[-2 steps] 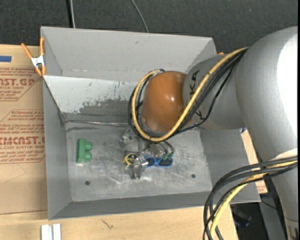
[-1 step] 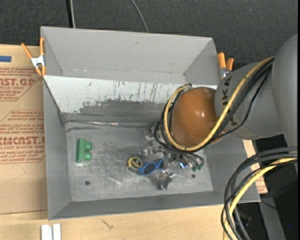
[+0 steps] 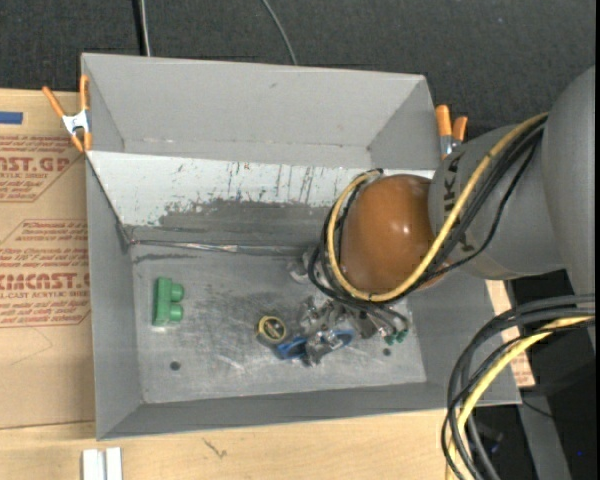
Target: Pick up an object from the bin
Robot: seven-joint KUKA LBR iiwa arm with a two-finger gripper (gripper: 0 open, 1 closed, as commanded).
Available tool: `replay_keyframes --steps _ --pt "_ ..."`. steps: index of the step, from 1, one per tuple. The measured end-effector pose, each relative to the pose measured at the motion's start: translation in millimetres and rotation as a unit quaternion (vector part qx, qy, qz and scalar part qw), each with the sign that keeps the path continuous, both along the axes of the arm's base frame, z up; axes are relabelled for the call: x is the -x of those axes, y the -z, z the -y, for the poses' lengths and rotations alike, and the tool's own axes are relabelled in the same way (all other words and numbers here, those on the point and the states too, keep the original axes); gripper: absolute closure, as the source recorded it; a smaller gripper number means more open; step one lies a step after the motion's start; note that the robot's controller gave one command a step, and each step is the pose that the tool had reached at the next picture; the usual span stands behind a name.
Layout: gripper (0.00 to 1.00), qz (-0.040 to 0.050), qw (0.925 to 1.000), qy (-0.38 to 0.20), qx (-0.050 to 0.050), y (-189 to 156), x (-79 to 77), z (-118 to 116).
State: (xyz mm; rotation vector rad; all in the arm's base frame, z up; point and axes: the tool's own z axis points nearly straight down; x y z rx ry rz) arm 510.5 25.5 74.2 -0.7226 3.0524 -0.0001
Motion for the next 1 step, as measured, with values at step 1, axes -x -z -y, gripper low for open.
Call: replay_keyframes --steps 1 --pt "1.00 0.0020 1.0000 0.005 0.000 -144.9 7.3 -6.3"
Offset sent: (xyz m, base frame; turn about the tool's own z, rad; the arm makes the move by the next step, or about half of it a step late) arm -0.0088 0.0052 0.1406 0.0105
